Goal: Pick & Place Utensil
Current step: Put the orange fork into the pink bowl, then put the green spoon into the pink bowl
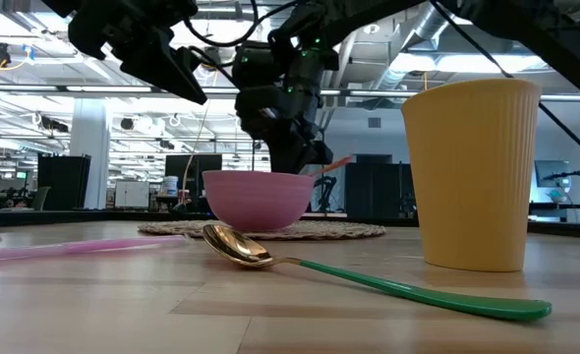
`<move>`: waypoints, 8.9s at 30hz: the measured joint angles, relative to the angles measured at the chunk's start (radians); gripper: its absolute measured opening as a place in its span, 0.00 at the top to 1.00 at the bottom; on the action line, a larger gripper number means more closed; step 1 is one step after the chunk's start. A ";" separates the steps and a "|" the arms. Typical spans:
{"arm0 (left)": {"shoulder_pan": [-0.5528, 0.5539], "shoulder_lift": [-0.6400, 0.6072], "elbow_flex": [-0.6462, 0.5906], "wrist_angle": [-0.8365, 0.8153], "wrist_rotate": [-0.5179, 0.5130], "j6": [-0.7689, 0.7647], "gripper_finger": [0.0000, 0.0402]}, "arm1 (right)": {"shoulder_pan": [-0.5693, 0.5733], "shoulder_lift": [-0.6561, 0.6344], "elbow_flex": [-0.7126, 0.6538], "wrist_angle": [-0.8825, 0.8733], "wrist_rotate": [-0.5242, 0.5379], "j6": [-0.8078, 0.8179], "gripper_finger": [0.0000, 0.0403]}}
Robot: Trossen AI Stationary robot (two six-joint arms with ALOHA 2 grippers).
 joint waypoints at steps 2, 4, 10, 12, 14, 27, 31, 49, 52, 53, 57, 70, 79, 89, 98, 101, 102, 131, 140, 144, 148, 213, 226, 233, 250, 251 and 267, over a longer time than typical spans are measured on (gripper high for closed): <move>0.000 0.000 0.000 0.001 -0.001 0.000 0.75 | 0.000 0.000 0.000 0.007 0.003 -0.001 0.98; 0.000 0.000 0.000 0.001 -0.003 0.001 0.75 | -0.003 0.000 -0.001 0.019 -0.010 -0.003 0.97; 0.000 0.000 0.000 0.000 -0.002 0.000 0.75 | -0.009 0.005 -0.003 0.030 -0.012 -0.004 0.91; 0.000 0.000 0.000 0.000 0.001 0.000 0.75 | -0.009 0.008 -0.005 0.027 -0.012 -0.006 0.88; 0.000 0.000 0.000 0.001 -0.002 0.000 0.75 | -0.009 0.006 -0.004 0.027 -0.012 -0.008 0.85; 0.000 -0.001 0.000 0.004 -0.005 0.002 0.75 | -0.007 0.007 0.182 -0.118 -0.011 -0.022 0.78; 0.000 -0.001 0.000 0.003 -0.003 0.001 0.75 | -0.003 0.006 0.273 -0.189 -0.011 -0.021 0.78; 0.000 -0.001 0.001 0.001 0.000 0.000 0.75 | 0.212 -0.063 0.340 -0.278 0.106 0.054 0.82; -0.002 0.000 0.001 0.000 0.002 0.000 0.75 | 0.261 -0.061 0.340 -0.263 0.160 0.058 0.82; -0.002 0.000 0.001 0.000 0.002 0.000 0.75 | 0.276 -0.061 0.340 -0.253 0.172 0.066 0.82; -0.002 0.000 0.001 -0.001 0.009 0.002 0.75 | 0.329 -0.060 0.340 -0.208 0.215 0.118 0.82; -0.064 0.003 -0.001 -0.066 0.002 0.000 0.75 | 0.405 -0.062 0.191 -0.125 0.206 0.349 0.82; -0.125 0.003 -0.001 -0.075 0.020 -0.006 0.75 | 0.428 -0.062 0.175 -0.117 0.197 0.374 0.82; -0.198 0.022 0.001 -0.056 0.046 -0.089 0.75 | 0.423 -0.068 0.169 -0.108 0.301 0.371 0.82; -0.198 0.040 0.002 -0.091 0.074 -0.169 0.75 | 0.415 -0.118 0.171 -0.240 0.445 0.399 0.82; -0.198 0.030 0.003 -0.109 0.109 -0.217 0.75 | 0.414 -0.141 0.171 -0.262 0.496 0.414 0.82; -0.198 0.025 0.004 -0.114 0.123 -0.228 0.75 | 0.414 -0.150 0.171 -0.260 0.512 0.414 0.82; -0.223 0.020 0.000 -0.021 0.035 -0.202 0.75 | 0.308 -0.152 0.173 -0.348 0.634 0.415 0.82; -0.224 -0.052 0.000 -0.202 0.032 -0.230 0.75 | 0.402 -0.160 0.173 -0.385 0.616 0.466 0.82; -0.224 -0.093 0.000 -0.213 0.032 -0.232 0.75 | 0.439 -0.162 0.173 -0.403 0.586 0.496 0.82; -0.225 -0.132 0.000 -0.216 0.032 -0.231 0.75 | 0.477 -0.162 0.173 -0.404 0.517 0.505 0.82; -0.224 -0.163 -0.067 -0.154 0.027 -0.315 0.75 | 0.600 -0.265 -0.396 0.527 0.090 0.409 0.74; -0.224 -0.154 -0.067 -0.133 0.027 -0.315 0.75 | 0.572 -0.139 -0.392 0.534 0.051 0.439 0.62; -0.224 -0.152 -0.067 -0.118 0.028 -0.315 0.75 | 0.558 -0.104 -0.393 0.473 0.037 0.443 0.66; -0.224 -0.152 -0.067 -0.118 0.028 -0.315 0.75 | 0.552 -0.069 -0.389 0.478 -0.005 0.438 0.79; -0.224 -0.152 -0.067 -0.118 0.028 -0.315 0.75 | 0.547 -0.069 -0.390 0.477 -0.005 0.445 0.81; -0.224 -0.152 -0.067 -0.118 0.028 -0.315 0.75 | 0.500 -0.059 -0.340 0.449 -0.031 0.461 0.99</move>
